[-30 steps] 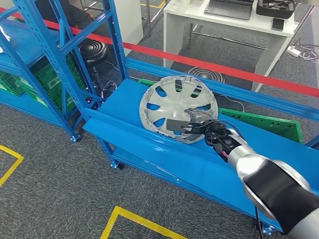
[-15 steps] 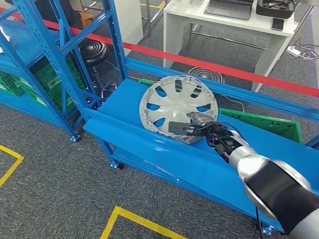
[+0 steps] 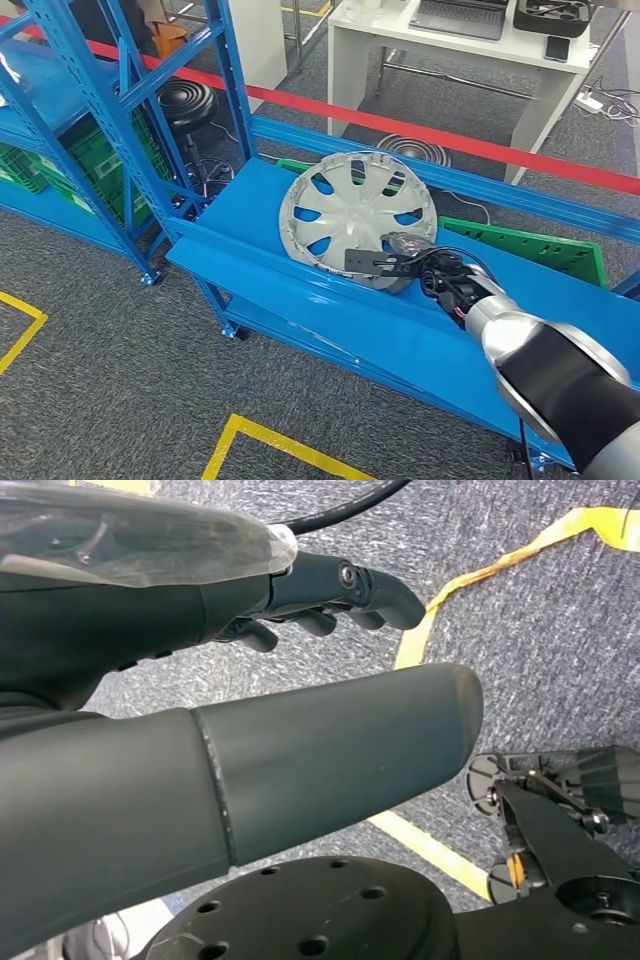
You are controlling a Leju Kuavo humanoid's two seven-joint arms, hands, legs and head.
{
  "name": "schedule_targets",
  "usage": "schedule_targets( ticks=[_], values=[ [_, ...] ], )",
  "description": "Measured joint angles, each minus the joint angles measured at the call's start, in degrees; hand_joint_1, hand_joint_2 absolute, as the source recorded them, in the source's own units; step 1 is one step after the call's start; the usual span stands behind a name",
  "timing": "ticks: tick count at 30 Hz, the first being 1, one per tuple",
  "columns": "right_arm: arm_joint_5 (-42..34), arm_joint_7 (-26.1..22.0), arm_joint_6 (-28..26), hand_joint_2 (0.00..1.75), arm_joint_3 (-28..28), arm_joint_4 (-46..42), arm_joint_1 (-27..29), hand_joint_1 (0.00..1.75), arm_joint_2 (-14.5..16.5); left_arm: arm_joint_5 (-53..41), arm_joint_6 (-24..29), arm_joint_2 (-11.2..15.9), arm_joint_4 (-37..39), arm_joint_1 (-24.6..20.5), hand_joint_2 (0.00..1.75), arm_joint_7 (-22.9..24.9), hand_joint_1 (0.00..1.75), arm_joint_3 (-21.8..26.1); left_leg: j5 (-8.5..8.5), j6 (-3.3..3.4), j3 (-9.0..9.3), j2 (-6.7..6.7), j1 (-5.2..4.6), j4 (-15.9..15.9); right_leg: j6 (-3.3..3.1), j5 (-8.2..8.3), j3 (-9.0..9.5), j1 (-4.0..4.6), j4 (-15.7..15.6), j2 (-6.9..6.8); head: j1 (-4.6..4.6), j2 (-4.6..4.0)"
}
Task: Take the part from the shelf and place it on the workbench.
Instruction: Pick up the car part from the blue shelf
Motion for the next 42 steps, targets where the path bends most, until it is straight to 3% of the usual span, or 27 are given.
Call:
schedule_targets(
  ticks=[16, 25, 26, 27, 30, 31, 32, 34, 42],
  values=[
    [-0.3, -0.1, 0.5, 1.75, 0.1, 0.0, 0.0, 0.00, -0.5, -0.2, 0.0, 0.0, 0.0, -0.4, 0.00, 0.0, 0.00, 0.0, 0.00, 0.00, 0.00, 0.00, 0.00, 0.0, 0.00, 0.00, 0.01, 0.00, 0.0, -0.02, 0.00, 0.00],
    [-0.4, -0.2, 0.7, 1.75, 0.3, -0.2, 0.2, 0.14, -1.0, -0.4, -0.2, -0.1, 0.0, -0.6, 0.00, 0.1, 0.00, 0.0, 0.00, 0.00, 0.00, 0.00, 0.00, 0.0, 0.00, 0.00, 0.02, 0.00, 0.0, -0.02, 0.00, 0.00],
    [-0.4, -0.2, 0.7, 1.75, 0.4, -0.2, 0.2, 0.22, -1.1, -0.4, -0.2, -0.1, 0.0, -0.6, 0.00, 0.1, 0.00, 0.0, 0.00, 0.00, 0.00, 0.00, 0.00, 0.0, 0.00, 0.00, 0.02, 0.00, 0.0, -0.02, 0.00, 0.00],
    [-0.4, -0.2, 0.7, 1.75, 0.5, -0.3, 0.2, 0.41, -1.1, -0.4, -0.2, -0.1, 0.0, -0.6, 0.00, 0.1, 0.00, 0.0, 0.00, 0.00, 0.00, 0.00, 0.00, 0.0, 0.00, 0.00, 0.02, 0.00, 0.0, -0.03, 0.00, 0.00],
    [-0.3, -0.2, 0.7, 1.75, 0.7, -0.4, 0.2, 1.32, -1.2, -0.3, -0.2, -0.1, 0.0, -0.6, 0.00, 0.1, 0.00, 0.0, 0.00, 0.00, 0.00, 0.00, 0.00, 0.0, 0.00, 0.00, 0.02, 0.00, 0.0, -0.03, 0.00, 0.00],
    [-0.3, -0.2, 0.7, 1.75, 0.7, -0.4, 0.2, 1.53, -1.3, -0.3, -0.2, -0.1, 0.0, -0.6, 0.00, 0.1, 0.00, 0.0, 0.00, 0.00, 0.00, 0.00, 0.00, 0.0, 0.00, 0.00, 0.03, 0.00, 0.0, -0.03, 0.00, 0.00],
    [-0.3, -0.2, 0.7, 1.75, 0.8, -0.4, 0.2, 1.63, -1.3, -0.2, -0.2, -0.1, 0.0, -0.6, 0.00, 0.1, 0.00, 0.0, 0.00, 0.00, 0.00, 0.00, 0.00, 0.0, 0.00, 0.00, 0.03, 0.00, 0.0, -0.03, 0.00, 0.00],
    [-0.3, -0.2, 0.7, 1.75, 0.8, -0.4, 0.2, 1.72, -1.3, -0.2, -0.2, -0.1, 0.0, -0.6, 0.00, 0.1, 0.00, 0.0, 0.00, 0.00, 0.01, 0.00, 0.00, 0.0, 0.00, 0.00, 0.03, 0.00, 0.0, -0.03, 0.00, 0.00],
    [-0.3, -0.2, 0.9, 1.75, 1.5, -0.6, 0.3, 1.73, -1.6, 0.2, -0.1, -0.1, 0.0, -0.6, 0.00, 0.1, 0.00, 0.0, 0.00, 0.00, 0.01, -0.01, 0.00, 0.0, 0.00, 0.00, 0.03, 0.00, 0.0, -0.03, 0.00, 0.00]
  ],
)
